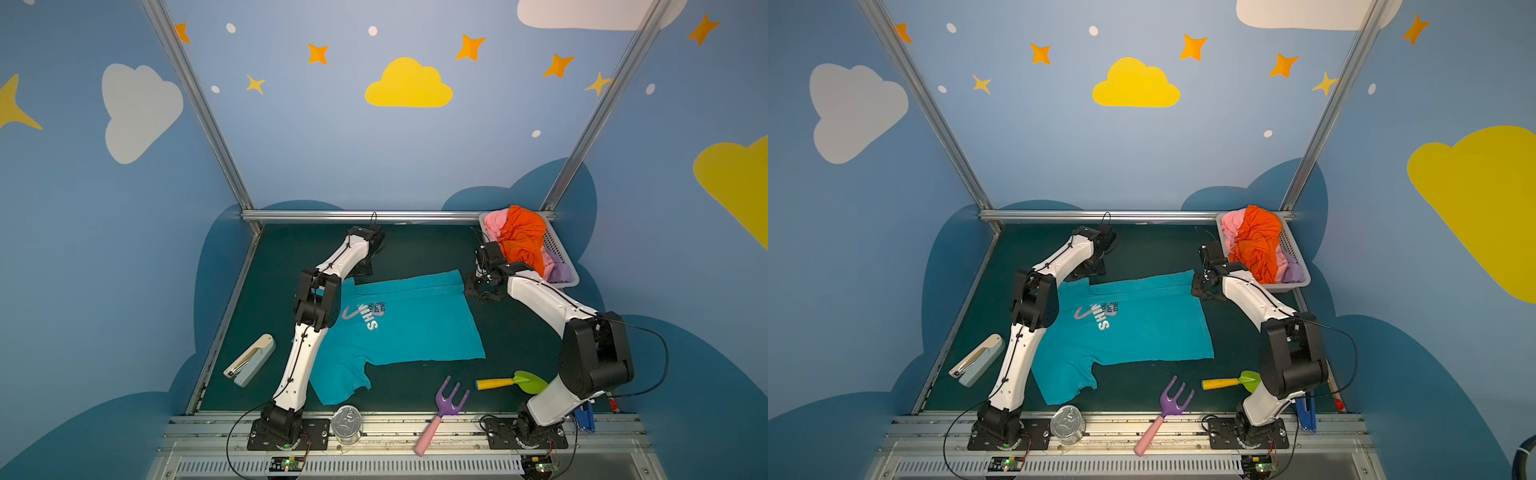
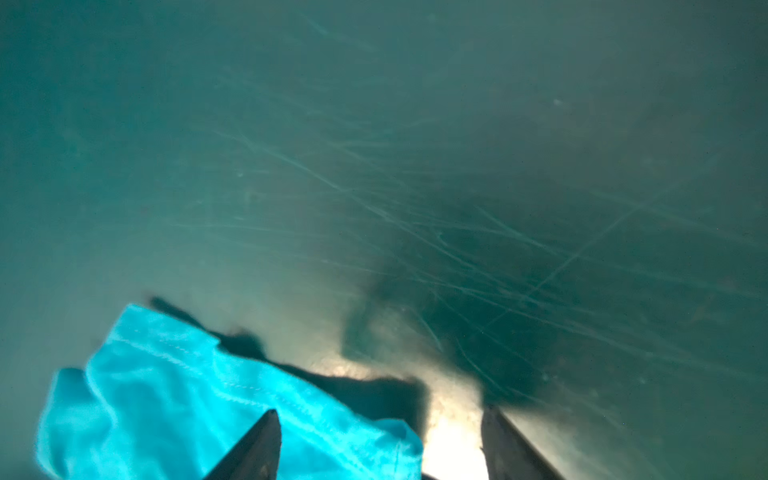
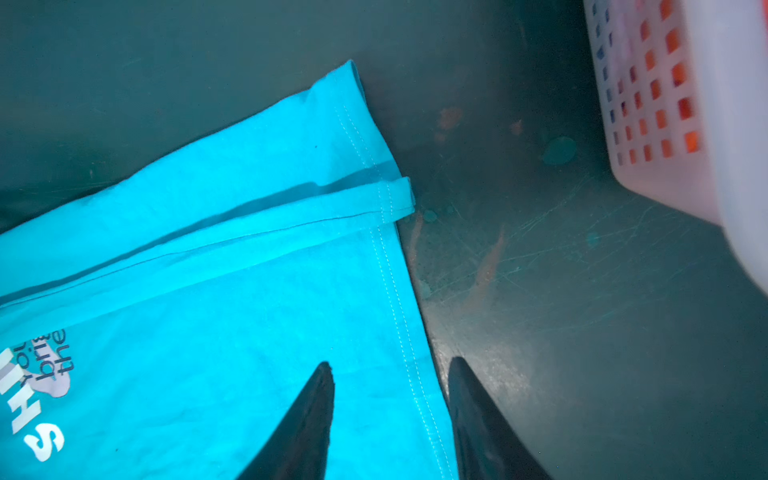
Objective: Fold and stack the t-shirts
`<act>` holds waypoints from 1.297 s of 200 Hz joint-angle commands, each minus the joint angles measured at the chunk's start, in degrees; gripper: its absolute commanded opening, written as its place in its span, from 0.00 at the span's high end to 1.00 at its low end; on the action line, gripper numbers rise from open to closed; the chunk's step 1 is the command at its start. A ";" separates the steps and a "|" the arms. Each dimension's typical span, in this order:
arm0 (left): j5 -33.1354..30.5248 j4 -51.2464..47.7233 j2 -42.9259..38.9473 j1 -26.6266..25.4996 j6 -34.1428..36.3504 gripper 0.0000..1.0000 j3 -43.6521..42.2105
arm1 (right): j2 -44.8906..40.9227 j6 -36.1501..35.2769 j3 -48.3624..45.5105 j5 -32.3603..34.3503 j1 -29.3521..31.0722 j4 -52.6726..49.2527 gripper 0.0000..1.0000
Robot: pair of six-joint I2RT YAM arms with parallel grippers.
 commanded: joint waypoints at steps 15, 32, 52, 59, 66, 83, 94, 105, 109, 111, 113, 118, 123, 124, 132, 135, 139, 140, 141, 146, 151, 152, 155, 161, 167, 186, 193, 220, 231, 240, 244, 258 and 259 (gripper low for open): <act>-3.74 -6.55 0.88 0.14 -2.14 0.81 0.41 | -1.40 -0.33 0.41 -0.77 0.00 -0.08 0.54; -3.88 -6.61 -1.51 -0.30 -2.14 0.88 -0.78 | -1.96 -0.16 0.04 -1.10 0.06 0.02 0.54; -4.49 -5.89 -5.10 -0.87 -2.34 0.90 -3.19 | -3.09 0.17 -0.56 -1.43 0.22 0.01 0.54; -4.44 -5.58 -6.12 -0.99 -2.37 0.90 -4.05 | -3.61 0.18 -0.81 -1.48 0.34 0.10 0.54; -4.54 -5.55 -6.89 -1.13 -2.57 0.91 -4.63 | -4.08 0.19 -1.00 -1.56 0.41 0.08 0.54; -5.19 -6.03 -8.52 -1.52 -3.48 0.95 -5.66 | -5.44 0.17 -1.75 -1.53 0.61 -0.45 0.54; -5.40 -6.08 -9.48 -1.99 -3.94 0.96 -6.60 | -6.50 0.14 -2.30 -1.31 0.74 -0.66 0.54; -5.61 -6.08 -10.57 -2.53 -4.44 0.96 -7.84 | -7.69 0.17 -2.99 -1.04 0.80 -1.03 0.53; -5.61 -6.08 -11.03 -2.84 -4.64 0.96 -8.31 | -8.08 0.15 -3.22 -0.96 0.79 -0.99 0.53; -5.65 -6.08 -11.13 -2.93 -4.74 0.96 -8.57 | -8.24 0.13 -3.35 -0.95 0.79 -0.98 0.53; -5.71 -6.08 -11.39 -3.08 -4.85 0.96 -8.92 | -8.47 0.16 -3.42 -0.95 0.79 -1.00 0.53; -5.82 -6.01 -12.01 -3.45 -5.13 0.96 -9.72 | -8.95 0.20 -3.71 -0.95 0.79 -0.99 0.53; -6.06 -5.87 -12.68 -3.93 -5.60 0.96 -10.69 | -9.31 0.12 -3.88 -0.95 0.83 -1.04 0.53; -6.08 -5.84 -12.80 -4.06 -5.68 0.96 -10.97 | -9.36 0.12 -3.94 -0.95 0.81 -1.02 0.53; -6.27 -5.20 -13.86 -4.76 -6.14 0.96 -12.76 | -10.03 0.16 -4.25 -1.04 0.88 -1.17 0.52; -6.35 -4.98 -14.22 -5.01 -6.34 0.96 -13.43 | -10.22 0.18 -4.26 -1.12 0.88 -1.16 0.53; -6.52 -4.59 -14.63 -5.22 -6.46 0.96 -14.18 | -10.40 0.22 -4.34 -1.20 0.88 -1.14 0.52; -6.58 -4.54 -14.78 -5.28 -6.47 0.96 -14.33 | -10.47 0.21 -4.35 -1.21 0.88 -1.16 0.52; -6.65 -4.39 -14.91 -5.39 -6.47 0.96 -14.54 | -10.51 0.21 -4.35 -1.21 0.88 -1.21 0.52; -6.80 -3.88 -15.26 -5.58 -6.42 0.96 -15.21 | -10.78 0.21 -4.44 -1.38 0.96 -1.18 0.52; -6.97 -3.63 -15.38 -5.73 -6.42 0.95 -15.57 | -10.96 0.29 -4.44 -1.52 1.03 -1.15 0.52; -7.07 -3.63 -15.38 -5.79 -6.36 0.95 -15.56 | -10.97 0.29 -4.44 -1.54 1.04 -1.17 0.52; -7.07 -3.55 -15.34 -5.77 -6.31 0.93 -15.47 | -11.06 0.27 -4.44 -1.61 1.05 -1.18 0.52; -7.00 -3.53 -15.14 -5.81 -6.06 0.83 -15.16 | -11.23 0.34 -4.44 -1.74 1.14 -1.07 0.52; -6.93 -3.61 -14.66 -5.84 -5.74 0.65 -14.51 | -11.31 0.37 -4.44 -1.82 1.29 -1.10 0.52; -6.86 -3.38 -12.45 -5.78 -5.02 0.36 -12.10 | -11.25 0.39 -4.68 -1.85 1.61 -0.99 0.52; -6.81 -3.27 -11.34 -5.77 -4.73 0.35 -11.01 | -11.17 0.45 -4.78 -1.92 1.67 -0.87 0.52; -7.71 -6.24 -4.42 -5.76 -4.20 0.35 -3.48 | -10.66 0.37 -4.97 -1.90 1.75 -0.74 0.52; -8.42 -8.35 -1.27 -5.75 -4.23 0.36 0.24 | -10.38 0.33 -4.80 -2.03 1.74 -0.58 0.52; -8.74 -9.65 0.86 -5.67 -4.35 0.36 2.49 | -10.11 0.33 -4.62 -2.18 1.70 -0.48 0.52; -8.75 -9.99 1.66 -5.63 -4.32 0.36 3.26 | -10.03 0.38 -4.53 -2.31 1.75 -0.32 0.52; -8.75 -10.81 3.60 -5.33 -4.62 0.37 4.57 | -9.47 0.55 -4.44 -2.70 1.74 0.04 0.52; -8.70 -10.82 3.69 -5.29 -4.67 0.37 4.58 | -9.44 0.51 -4.44 -2.75 1.75 0.09 0.52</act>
